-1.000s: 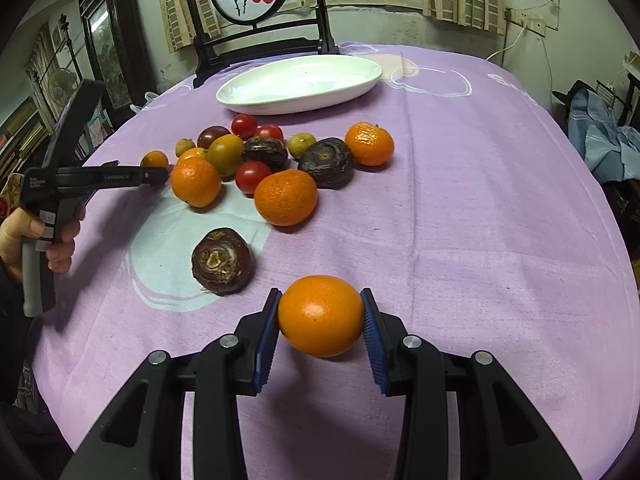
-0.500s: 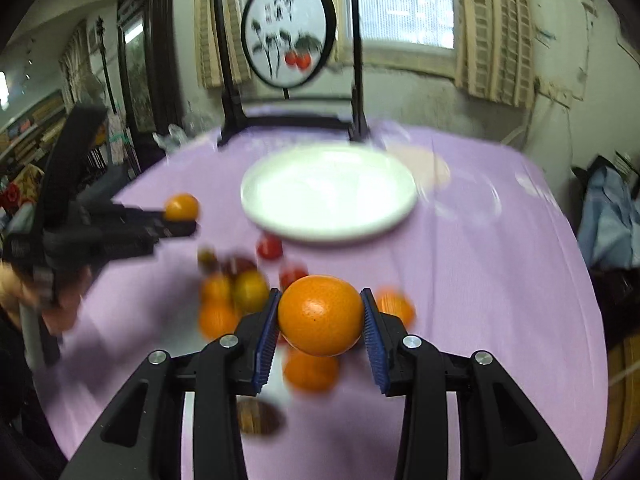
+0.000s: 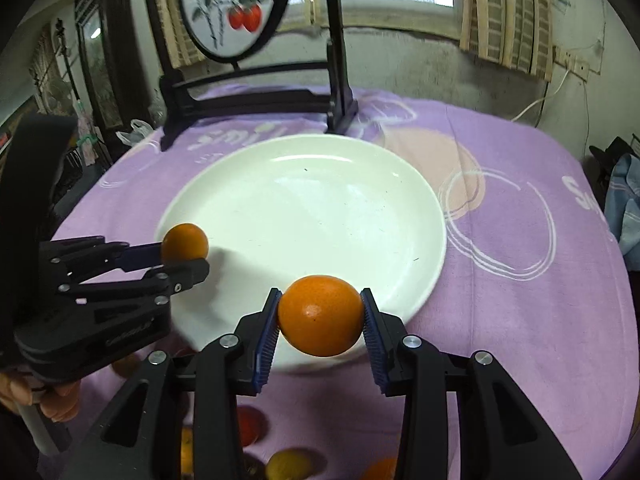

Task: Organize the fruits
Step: 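Carry both fruits over the white plate and open both tools to drop them, then grasp the dark purple wrinkled fruit with the right tool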

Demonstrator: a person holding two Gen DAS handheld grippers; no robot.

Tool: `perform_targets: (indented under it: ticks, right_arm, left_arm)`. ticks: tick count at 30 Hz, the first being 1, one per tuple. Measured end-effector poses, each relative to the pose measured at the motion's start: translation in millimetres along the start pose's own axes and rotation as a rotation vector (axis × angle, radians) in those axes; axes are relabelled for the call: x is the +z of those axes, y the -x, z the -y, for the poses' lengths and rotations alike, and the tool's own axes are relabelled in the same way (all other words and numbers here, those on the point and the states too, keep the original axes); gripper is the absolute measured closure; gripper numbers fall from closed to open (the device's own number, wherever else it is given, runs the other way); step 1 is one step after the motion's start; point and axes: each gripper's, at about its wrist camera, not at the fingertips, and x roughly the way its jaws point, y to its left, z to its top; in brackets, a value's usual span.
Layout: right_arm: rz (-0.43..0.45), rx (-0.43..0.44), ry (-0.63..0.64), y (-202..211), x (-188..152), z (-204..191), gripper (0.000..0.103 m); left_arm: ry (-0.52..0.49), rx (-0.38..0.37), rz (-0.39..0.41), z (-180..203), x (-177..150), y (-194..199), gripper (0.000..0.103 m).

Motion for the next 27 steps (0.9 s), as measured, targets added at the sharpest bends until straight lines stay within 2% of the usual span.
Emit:
perform_targets:
  ticks: [2,3,4,6,8,11,12,13,19,27]
  right_arm:
    - [-0.024,0.004,-0.026,-13,4,6,0.063]
    - [-0.028,0.005,-0.036,-15,5,8,0.059]
    - [-0.021,0.006,-0.043,-14,5,10,0.048]
    - [0.025,-0.013,-0.058,-4,4,14,0.036]
    - [0.050,-0.016,-0.068,7,0,18,0.034]
    - [0.075,-0.010,-0.094,27,-12,25,0.029]
    - [0.080,-0.010,-0.102,33,-16,26,0.025]
    - [0.081,-0.007,-0.105,39,-22,26,0.024]
    - [0.074,-0.019,0.021,81,-67,4,0.024]
    - [0.069,0.043,0.029,123,-129,-16,0.023]
  left_arm:
    - [0.024,-0.026,-0.026,-2,3,-11,0.067]
    - [0.032,-0.034,-0.025,-3,3,-13,0.067]
    - [0.033,-0.032,-0.022,-2,3,-13,0.067]
    - [0.012,-0.008,-0.007,1,1,-11,0.066]
    - [-0.009,0.013,0.020,3,-2,-3,0.060]
    - [-0.022,0.028,0.064,4,-10,17,0.045]
    - [-0.011,0.033,0.084,3,-14,27,0.033]
    - [0.000,0.036,0.112,2,-18,38,0.027]
    - [0.006,0.103,0.266,-2,-50,95,0.015]
    - [-0.026,0.060,0.228,3,-114,118,0.015]
